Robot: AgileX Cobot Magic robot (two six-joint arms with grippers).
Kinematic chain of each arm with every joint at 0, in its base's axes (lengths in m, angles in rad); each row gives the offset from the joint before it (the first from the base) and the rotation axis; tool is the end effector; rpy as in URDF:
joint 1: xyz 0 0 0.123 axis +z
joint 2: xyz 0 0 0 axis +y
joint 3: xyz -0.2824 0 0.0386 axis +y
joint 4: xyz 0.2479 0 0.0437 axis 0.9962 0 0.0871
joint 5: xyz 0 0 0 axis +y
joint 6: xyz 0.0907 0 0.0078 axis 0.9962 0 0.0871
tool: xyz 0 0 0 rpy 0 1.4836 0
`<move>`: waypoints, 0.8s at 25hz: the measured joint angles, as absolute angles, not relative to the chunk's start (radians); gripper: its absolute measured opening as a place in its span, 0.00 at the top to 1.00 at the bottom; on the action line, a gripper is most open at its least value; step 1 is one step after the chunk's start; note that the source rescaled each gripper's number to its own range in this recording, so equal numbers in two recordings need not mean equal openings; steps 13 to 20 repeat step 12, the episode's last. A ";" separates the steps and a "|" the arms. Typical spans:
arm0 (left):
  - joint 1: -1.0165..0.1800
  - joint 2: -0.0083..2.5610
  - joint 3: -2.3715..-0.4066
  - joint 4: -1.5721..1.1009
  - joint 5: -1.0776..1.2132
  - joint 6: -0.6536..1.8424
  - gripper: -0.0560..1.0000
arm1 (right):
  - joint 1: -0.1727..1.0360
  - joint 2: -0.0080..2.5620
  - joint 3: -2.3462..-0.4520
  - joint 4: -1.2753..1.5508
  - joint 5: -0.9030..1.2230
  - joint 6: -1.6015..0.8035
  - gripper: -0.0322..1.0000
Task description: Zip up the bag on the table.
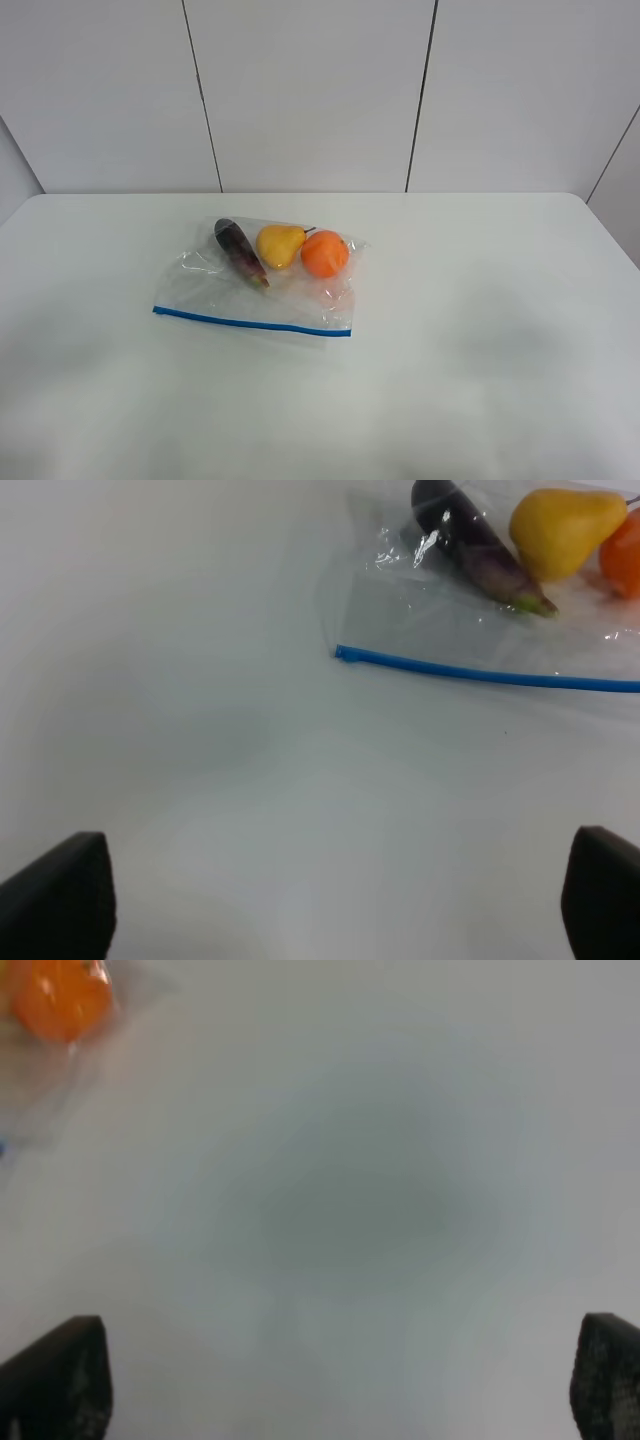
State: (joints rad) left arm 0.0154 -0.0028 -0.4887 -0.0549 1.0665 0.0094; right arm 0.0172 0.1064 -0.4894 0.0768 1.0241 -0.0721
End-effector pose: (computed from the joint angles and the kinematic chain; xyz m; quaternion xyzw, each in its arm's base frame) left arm -0.0042 -0.0044 0.2737 -0.0015 0.8566 -0.0210 0.5155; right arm 0.0141 0.0062 0.2768 -0.0375 0.8721 0.0250 0.4873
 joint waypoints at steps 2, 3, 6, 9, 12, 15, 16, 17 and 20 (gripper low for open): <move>0.015 -0.003 -0.489 -0.055 1.067 0.009 0.00 | 0.017 0.048 -0.489 0.077 1.023 -0.072 0.00; 0.015 -0.003 -0.489 -0.055 1.067 0.009 0.00 | 0.017 0.024 -0.489 0.077 1.023 -0.072 0.00; 0.015 -0.003 -0.489 -0.055 1.067 0.009 0.00 | 0.018 -0.003 -0.489 0.075 1.023 -0.072 0.00; 0.015 -0.003 -0.489 -0.055 1.067 0.009 0.00 | 0.020 -0.004 -0.489 0.075 1.023 -0.071 0.00; 0.015 -0.003 -0.489 -0.055 1.067 0.009 0.00 | 0.020 -0.006 -0.489 0.074 1.023 -0.071 0.00; 0.015 -0.003 -0.489 -0.055 1.067 0.009 0.00 | 0.020 -0.006 -0.489 0.074 1.023 -0.071 0.00; 0.015 -0.003 -0.489 -0.055 1.067 0.009 0.00 | 0.020 -0.006 -0.489 0.074 1.023 -0.071 0.00; 0.015 -0.003 -0.489 -0.055 1.067 0.009 0.00 | 0.020 -0.006 -0.489 0.074 1.023 -0.071 0.00; 0.015 -0.003 -0.489 -0.055 1.067 0.009 0.00 | 0.020 -0.006 -0.489 0.074 1.023 -0.071 0.00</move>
